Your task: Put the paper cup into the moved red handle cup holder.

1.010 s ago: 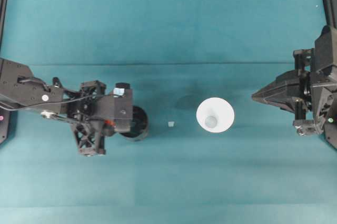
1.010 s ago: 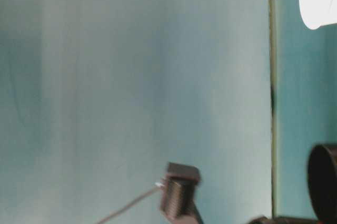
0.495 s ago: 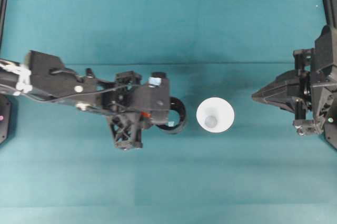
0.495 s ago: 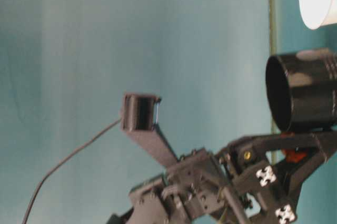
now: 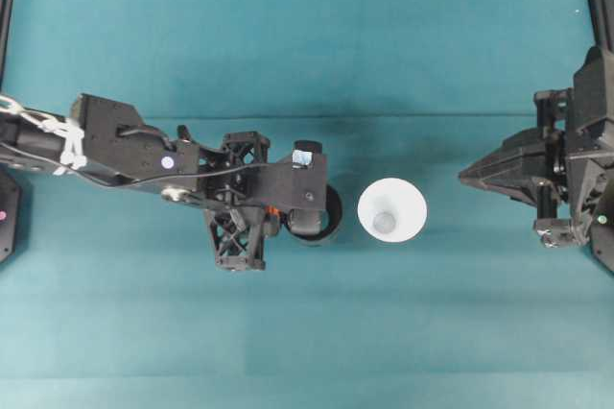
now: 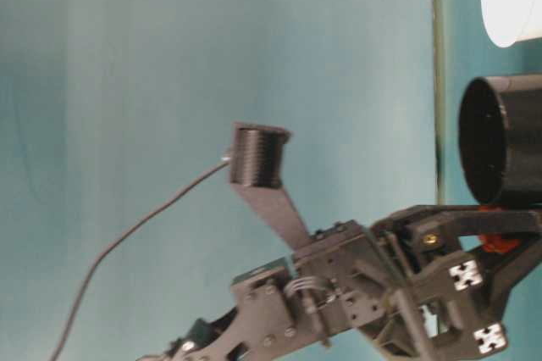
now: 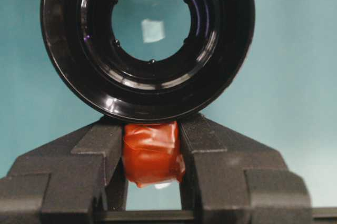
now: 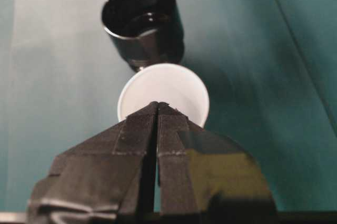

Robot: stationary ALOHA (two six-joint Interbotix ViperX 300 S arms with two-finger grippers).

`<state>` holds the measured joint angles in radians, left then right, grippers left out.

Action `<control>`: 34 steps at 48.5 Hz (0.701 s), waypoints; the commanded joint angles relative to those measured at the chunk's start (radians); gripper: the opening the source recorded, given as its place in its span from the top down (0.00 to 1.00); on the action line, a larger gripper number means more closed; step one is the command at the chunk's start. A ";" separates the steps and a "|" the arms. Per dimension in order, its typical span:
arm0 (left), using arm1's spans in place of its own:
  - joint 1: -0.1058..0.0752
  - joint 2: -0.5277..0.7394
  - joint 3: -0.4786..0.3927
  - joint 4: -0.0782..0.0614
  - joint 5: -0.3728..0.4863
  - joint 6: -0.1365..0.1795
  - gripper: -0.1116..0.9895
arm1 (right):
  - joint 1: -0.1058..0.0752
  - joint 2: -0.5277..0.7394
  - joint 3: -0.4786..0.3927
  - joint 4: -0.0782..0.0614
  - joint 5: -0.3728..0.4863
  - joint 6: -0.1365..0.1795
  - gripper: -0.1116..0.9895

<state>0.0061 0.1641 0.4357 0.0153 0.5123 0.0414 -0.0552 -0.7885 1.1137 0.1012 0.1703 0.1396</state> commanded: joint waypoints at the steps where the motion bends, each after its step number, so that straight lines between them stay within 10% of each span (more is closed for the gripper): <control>1: 0.009 0.006 -0.018 0.003 -0.006 0.002 0.66 | -0.003 0.005 -0.018 0.003 -0.008 0.009 0.99; 34: 0.011 0.029 -0.011 0.003 -0.038 0.003 0.66 | -0.003 0.003 -0.015 0.003 -0.009 0.009 0.99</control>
<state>0.0184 0.1994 0.4326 0.0169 0.4817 0.0430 -0.0568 -0.7885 1.1137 0.1012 0.1703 0.1411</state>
